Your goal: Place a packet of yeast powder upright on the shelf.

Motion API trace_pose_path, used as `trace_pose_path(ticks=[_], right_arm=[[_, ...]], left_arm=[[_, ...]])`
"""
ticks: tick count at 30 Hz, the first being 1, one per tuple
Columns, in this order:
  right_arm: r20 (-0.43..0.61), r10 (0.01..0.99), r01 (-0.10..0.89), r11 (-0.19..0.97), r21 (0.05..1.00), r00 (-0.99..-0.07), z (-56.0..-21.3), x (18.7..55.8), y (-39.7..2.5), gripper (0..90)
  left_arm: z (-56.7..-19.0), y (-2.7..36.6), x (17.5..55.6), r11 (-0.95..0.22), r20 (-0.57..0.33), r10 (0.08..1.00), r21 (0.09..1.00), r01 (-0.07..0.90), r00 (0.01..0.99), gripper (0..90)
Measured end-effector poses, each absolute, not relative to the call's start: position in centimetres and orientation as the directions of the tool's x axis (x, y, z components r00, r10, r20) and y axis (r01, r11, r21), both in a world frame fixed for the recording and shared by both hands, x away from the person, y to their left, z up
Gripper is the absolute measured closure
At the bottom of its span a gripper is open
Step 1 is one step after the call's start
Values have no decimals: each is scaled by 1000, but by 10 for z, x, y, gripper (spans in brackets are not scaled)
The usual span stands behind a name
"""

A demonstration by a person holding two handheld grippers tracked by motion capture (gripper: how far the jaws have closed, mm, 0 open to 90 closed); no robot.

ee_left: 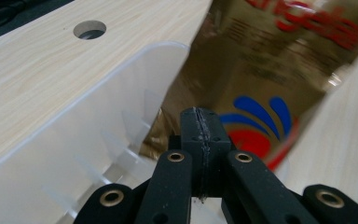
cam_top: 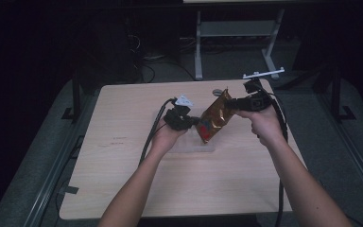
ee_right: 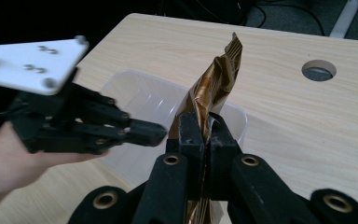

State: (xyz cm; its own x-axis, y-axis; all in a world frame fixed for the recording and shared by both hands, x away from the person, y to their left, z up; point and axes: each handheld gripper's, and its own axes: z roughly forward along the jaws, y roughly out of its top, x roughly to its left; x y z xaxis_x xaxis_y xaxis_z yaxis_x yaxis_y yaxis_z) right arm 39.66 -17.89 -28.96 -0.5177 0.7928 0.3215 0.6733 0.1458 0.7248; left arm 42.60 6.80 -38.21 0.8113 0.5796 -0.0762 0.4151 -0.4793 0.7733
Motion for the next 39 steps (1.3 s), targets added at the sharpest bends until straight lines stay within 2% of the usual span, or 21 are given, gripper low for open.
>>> trace_pose_path(ticks=[17, 21, 32, 34, 39], right_arm=[[345, 759, 659, 144, 739, -553, -288, 393, -167, 839], [328, 752, 654, 177, 736, -572, -291, 392, -161, 824], [326, 753, 649, 172, 741, -571, -297, 394, -156, 834], [329, 751, 648, 169, 742, -572, -300, 397, -154, 834], [325, 754, 648, 171, 742, -571, -304, 400, -147, 833]], left_arm=[[-404, 42, 443, -497, -66, 611, 744, 447, 789, 897], [-410, 37, 441, -525, -54, 601, 726, 444, 798, 896], [-392, 65, 435, -489, -93, 594, 747, 450, 799, 856], [-386, 76, 431, -474, -122, 583, 752, 458, 803, 842], [-378, 92, 420, -482, -130, 564, 750, 453, 815, 768]])
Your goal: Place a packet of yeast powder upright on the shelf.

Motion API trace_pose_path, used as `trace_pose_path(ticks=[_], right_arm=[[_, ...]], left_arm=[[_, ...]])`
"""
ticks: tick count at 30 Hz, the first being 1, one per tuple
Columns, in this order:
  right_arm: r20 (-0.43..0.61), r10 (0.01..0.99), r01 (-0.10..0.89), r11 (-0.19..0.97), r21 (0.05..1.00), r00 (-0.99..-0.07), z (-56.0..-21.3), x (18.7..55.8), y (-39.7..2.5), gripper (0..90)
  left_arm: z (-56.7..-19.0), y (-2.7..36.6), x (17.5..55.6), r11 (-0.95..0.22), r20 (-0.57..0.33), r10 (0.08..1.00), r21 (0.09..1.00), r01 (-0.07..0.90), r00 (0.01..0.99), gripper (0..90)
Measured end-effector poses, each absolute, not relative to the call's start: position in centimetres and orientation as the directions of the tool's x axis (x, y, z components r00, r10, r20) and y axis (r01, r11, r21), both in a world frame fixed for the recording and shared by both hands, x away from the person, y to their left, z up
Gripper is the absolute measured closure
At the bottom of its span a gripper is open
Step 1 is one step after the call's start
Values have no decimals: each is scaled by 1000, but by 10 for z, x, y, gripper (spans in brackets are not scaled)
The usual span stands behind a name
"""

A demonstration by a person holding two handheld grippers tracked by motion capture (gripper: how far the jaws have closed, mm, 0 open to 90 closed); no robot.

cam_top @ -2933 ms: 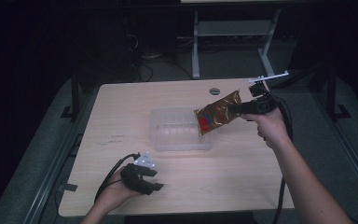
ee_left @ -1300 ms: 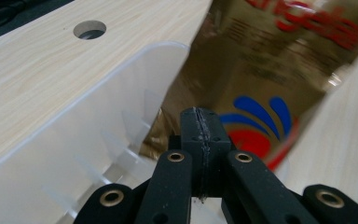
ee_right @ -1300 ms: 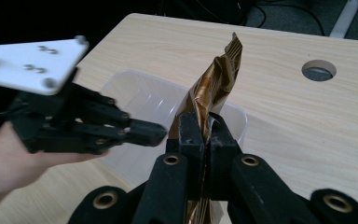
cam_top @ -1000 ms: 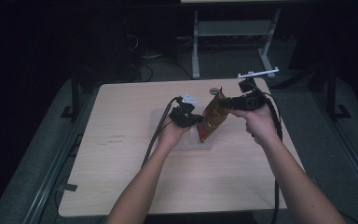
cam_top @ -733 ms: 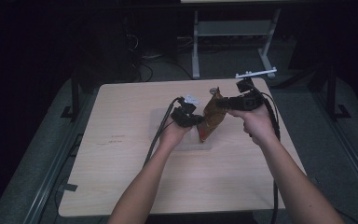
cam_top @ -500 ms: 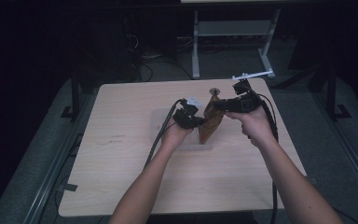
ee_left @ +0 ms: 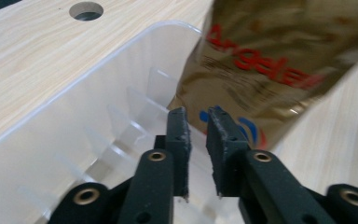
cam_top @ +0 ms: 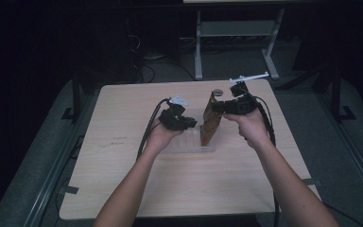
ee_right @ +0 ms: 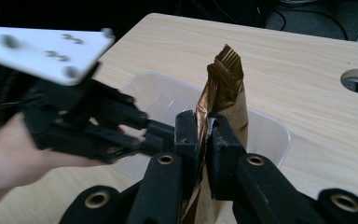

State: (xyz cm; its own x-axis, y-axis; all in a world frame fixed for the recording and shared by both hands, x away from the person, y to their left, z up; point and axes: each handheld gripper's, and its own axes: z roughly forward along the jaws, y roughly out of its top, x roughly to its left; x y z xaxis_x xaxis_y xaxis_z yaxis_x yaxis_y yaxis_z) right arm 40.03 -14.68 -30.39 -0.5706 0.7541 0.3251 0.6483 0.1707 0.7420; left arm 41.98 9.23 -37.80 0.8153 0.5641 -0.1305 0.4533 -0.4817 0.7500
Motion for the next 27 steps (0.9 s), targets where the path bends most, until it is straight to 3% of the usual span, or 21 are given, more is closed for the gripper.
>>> trace_pose_path(ticks=[12, 20, 27], right_arm=[[262, 770, 638, 232, 735, -582, -318, 410, -125, 812], [237, 735, 591, 265, 762, -635, -309, 390, -136, 386], [181, 692, 512, 307, 802, -699, -305, 364, -163, 305]], left_arm=[[-371, 118, 388, -531, -117, 523, 730, 430, 844, 559], [-376, 136, 354, -560, -96, 505, 719, 411, 858, 434], [-381, 148, 328, -569, -93, 497, 715, 405, 863, 393]])
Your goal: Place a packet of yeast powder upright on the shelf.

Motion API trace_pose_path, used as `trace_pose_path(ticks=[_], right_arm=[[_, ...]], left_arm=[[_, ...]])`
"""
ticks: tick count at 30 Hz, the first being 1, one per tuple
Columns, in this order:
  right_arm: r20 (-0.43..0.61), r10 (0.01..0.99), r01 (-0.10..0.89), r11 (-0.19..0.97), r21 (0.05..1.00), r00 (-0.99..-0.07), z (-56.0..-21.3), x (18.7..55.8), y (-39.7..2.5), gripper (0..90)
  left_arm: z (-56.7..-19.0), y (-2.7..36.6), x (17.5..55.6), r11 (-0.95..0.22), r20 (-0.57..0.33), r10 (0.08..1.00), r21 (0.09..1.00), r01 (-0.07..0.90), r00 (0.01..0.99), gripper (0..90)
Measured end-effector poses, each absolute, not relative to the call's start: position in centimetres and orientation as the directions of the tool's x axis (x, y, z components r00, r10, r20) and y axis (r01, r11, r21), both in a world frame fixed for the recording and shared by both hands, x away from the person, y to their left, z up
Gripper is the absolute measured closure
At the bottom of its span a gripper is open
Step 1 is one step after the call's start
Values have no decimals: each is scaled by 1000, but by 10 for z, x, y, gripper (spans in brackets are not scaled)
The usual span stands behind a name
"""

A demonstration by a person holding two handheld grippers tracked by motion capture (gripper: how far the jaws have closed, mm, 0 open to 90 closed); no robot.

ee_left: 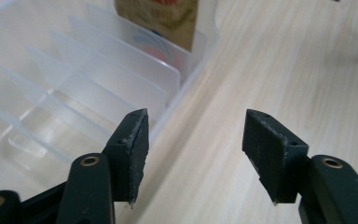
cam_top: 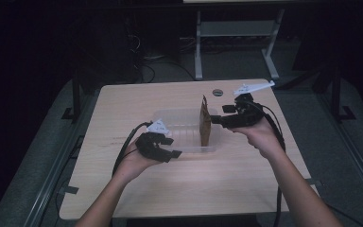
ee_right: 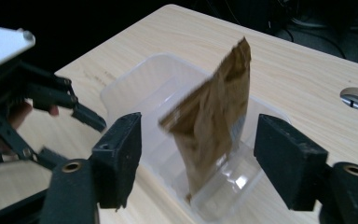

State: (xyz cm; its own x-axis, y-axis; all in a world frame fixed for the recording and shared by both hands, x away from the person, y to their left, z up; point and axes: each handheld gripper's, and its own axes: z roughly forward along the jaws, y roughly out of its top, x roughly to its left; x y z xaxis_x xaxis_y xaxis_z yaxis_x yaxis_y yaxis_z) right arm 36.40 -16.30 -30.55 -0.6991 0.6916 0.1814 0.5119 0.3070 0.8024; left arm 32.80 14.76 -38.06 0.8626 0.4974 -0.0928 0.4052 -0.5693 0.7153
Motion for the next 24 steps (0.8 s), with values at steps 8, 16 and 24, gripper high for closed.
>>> trace_pose_path(ticks=[8, 16, 24], right_arm=[[106, 657, 444, 373, 815, -747, -334, 338, -186, 262], [86, 624, 438, 437, 786, -776, -391, 310, -203, 256], [75, 627, 478, 505, 719, -775, -433, 291, -211, 258]], left_arm=[[-396, 157, 308, -590, -90, 492, 697, 407, 866, 346], [-413, 171, 292, -622, -71, 485, 672, 401, 872, 311], [-436, 195, 269, -643, -54, 508, 641, 419, 860, 294]])
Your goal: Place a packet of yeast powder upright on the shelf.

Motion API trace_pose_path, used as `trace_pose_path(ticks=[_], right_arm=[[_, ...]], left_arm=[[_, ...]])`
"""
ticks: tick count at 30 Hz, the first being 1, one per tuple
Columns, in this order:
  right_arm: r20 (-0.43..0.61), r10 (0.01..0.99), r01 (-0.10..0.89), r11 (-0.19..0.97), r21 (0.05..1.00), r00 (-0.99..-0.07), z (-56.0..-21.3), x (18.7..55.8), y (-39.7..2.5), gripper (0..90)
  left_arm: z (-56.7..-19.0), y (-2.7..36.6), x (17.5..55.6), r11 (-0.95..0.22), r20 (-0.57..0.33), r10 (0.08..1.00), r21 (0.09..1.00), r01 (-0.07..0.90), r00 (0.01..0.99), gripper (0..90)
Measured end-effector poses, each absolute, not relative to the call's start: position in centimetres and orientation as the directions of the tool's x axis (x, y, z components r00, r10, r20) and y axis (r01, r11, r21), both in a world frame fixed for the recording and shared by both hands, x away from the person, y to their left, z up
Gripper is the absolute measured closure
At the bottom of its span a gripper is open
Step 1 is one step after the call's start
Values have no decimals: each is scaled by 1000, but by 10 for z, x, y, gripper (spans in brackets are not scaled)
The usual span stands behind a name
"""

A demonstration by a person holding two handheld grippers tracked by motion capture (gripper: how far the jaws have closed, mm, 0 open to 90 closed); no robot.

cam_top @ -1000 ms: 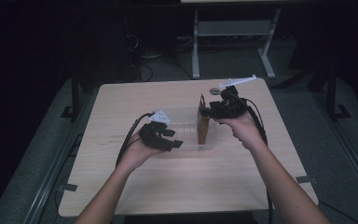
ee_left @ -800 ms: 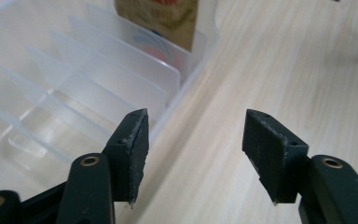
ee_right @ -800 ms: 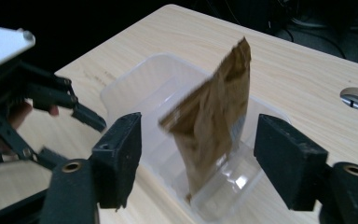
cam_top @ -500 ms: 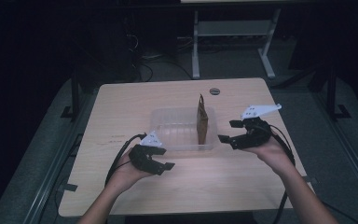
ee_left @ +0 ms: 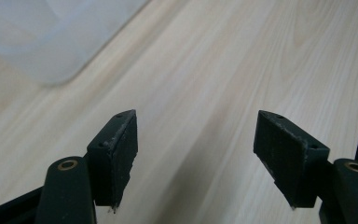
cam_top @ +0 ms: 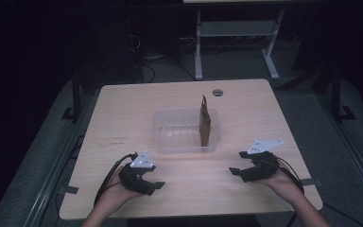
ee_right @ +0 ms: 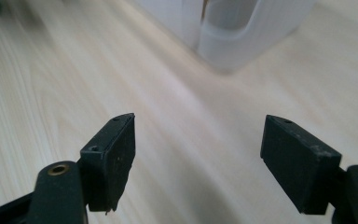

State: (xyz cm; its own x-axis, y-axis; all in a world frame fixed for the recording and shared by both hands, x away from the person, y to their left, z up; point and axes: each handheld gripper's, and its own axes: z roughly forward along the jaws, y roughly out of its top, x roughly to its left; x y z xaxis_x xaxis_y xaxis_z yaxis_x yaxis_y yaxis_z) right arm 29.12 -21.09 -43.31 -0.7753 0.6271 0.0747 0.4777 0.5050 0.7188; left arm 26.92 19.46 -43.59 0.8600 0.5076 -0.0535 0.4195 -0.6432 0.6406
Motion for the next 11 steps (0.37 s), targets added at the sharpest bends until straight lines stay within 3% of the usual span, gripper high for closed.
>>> trace_pose_path(ticks=[11], right_arm=[[30, 614, 457, 553, 697, -789, -441, 291, -204, 261]], left_arm=[[-446, 190, 270, -670, -68, 479, 616, 415, 875, 286]])
